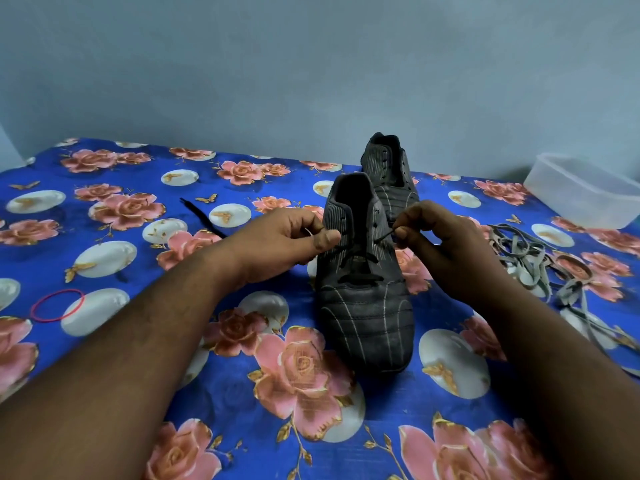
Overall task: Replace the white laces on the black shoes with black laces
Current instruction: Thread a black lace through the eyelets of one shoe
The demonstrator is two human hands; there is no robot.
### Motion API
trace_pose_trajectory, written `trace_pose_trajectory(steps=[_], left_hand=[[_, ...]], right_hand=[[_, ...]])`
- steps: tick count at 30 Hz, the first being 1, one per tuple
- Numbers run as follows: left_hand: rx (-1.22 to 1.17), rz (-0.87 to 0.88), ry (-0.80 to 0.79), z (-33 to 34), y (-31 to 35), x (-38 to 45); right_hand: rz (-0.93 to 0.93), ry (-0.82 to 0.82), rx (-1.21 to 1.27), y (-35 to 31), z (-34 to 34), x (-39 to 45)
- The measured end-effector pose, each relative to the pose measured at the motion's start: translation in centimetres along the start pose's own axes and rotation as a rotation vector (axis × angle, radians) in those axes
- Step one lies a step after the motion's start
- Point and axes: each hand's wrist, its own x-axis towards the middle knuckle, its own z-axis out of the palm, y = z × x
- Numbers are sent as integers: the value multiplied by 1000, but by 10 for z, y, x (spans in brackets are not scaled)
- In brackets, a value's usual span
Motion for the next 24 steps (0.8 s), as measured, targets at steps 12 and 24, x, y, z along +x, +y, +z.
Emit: trace_pose_trajectory(steps=[12,24], left_hand=[[216,98,144,-6,13,-6],[286,215,-3,4,25,-7]], right_hand=[[28,-30,-31,9,1,1],[-10,-20,-15,11,1,0]])
